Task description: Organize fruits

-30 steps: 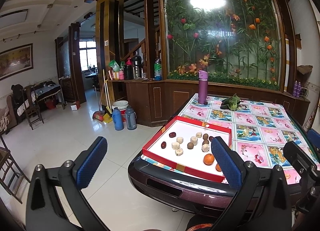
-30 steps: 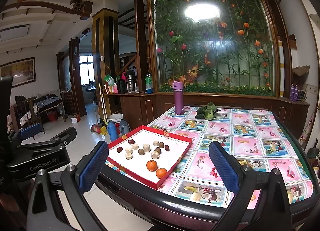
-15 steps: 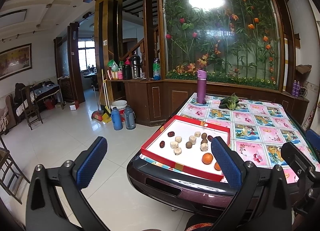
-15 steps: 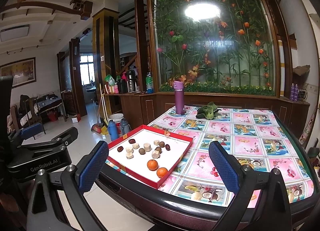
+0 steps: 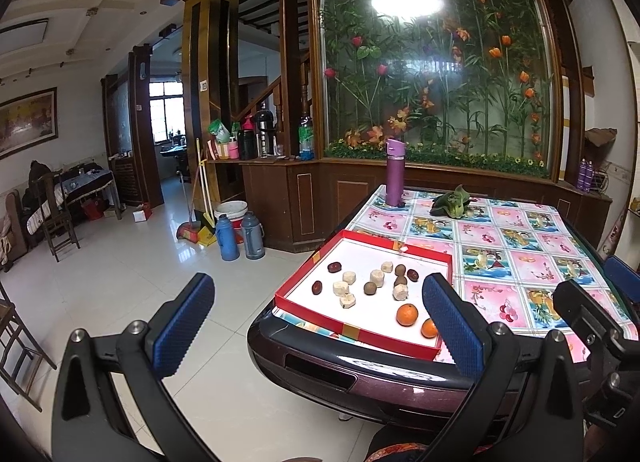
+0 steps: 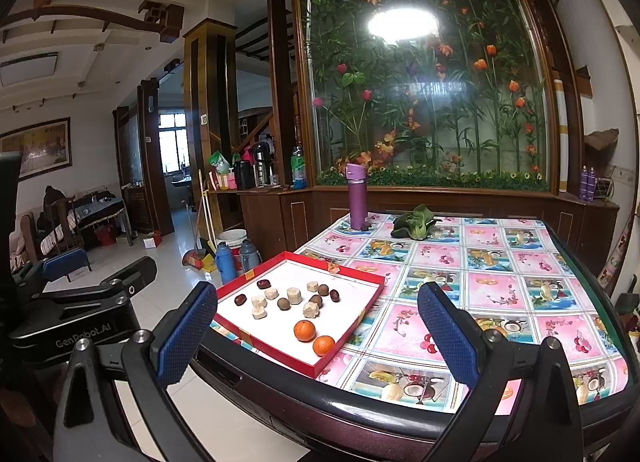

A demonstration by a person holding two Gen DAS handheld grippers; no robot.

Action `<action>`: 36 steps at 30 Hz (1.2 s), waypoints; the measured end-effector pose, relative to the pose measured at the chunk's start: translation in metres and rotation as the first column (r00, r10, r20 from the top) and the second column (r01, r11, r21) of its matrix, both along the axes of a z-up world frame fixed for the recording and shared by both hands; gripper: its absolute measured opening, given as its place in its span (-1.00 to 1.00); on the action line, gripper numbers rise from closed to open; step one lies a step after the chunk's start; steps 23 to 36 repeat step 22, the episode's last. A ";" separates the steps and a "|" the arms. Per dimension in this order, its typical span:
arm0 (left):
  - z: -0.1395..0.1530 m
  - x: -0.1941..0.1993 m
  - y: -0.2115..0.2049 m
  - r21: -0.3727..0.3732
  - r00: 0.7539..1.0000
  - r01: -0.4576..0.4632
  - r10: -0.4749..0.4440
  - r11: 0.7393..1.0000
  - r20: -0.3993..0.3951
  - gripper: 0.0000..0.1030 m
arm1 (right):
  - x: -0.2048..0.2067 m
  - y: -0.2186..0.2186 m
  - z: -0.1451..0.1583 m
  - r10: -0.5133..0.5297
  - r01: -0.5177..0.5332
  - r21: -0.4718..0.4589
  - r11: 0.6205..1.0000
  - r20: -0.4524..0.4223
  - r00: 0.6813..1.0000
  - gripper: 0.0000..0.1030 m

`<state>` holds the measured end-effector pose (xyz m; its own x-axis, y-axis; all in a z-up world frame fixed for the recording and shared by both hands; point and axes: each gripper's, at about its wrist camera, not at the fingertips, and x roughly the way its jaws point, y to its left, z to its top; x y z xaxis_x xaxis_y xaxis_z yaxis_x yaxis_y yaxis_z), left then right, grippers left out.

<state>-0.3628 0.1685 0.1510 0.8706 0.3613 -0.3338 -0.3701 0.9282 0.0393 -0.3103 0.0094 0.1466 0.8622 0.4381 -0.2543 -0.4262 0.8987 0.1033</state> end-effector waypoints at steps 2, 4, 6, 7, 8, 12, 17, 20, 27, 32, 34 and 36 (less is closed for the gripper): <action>0.001 0.000 0.000 -0.002 1.000 0.003 -0.003 1.000 0.000 1.00 | -0.001 0.001 0.001 0.000 0.000 -0.002 1.000 0.002 1.000 0.95; 0.001 0.000 0.000 -0.003 1.000 0.005 -0.005 1.000 0.001 1.00 | -0.001 0.001 0.000 0.000 0.000 0.000 1.000 0.000 1.000 0.95; 0.001 0.000 0.000 -0.007 1.000 0.011 -0.011 1.000 -0.001 1.00 | -0.001 0.001 0.001 0.001 -0.001 -0.002 1.000 -0.002 1.000 0.95; 0.002 0.000 0.000 -0.010 1.000 0.014 -0.014 1.000 -0.002 1.00 | -0.001 0.002 0.001 0.003 -0.003 -0.003 1.000 -0.002 1.000 0.95; 0.002 0.000 0.001 -0.015 1.000 0.019 -0.019 1.000 -0.003 1.00 | -0.001 0.002 0.002 0.003 -0.003 -0.003 1.000 -0.003 1.000 0.95; 0.002 0.003 0.002 -0.024 0.999 0.039 -0.039 0.999 -0.012 1.00 | 0.000 0.002 0.002 0.005 -0.005 0.002 1.000 -0.004 1.000 0.95; 0.003 0.004 0.003 -0.032 0.999 0.045 -0.046 0.998 -0.011 1.00 | 0.005 0.004 -0.001 0.017 -0.016 0.005 1.000 -0.016 1.000 0.95; 0.004 0.005 0.005 -0.036 0.999 0.050 -0.050 0.998 0.007 1.00 | 0.015 0.004 -0.007 0.022 -0.021 0.010 1.000 -0.028 0.999 0.95; 0.003 0.007 0.005 -0.030 0.998 0.052 -0.051 0.998 0.030 1.00 | 0.024 0.003 -0.011 0.019 -0.018 0.016 1.000 -0.043 0.999 0.95; 0.003 0.007 0.005 -0.030 0.998 0.052 -0.051 0.998 0.030 1.00 | 0.024 0.003 -0.011 0.019 -0.018 0.016 1.000 -0.043 0.999 0.95; 0.003 0.007 0.005 -0.030 0.998 0.052 -0.051 0.998 0.030 1.00 | 0.024 0.003 -0.011 0.019 -0.018 0.016 1.000 -0.043 0.999 0.95; 0.003 0.007 0.005 -0.030 0.998 0.052 -0.051 0.998 0.030 1.00 | 0.024 0.003 -0.011 0.019 -0.018 0.016 1.000 -0.043 0.999 0.95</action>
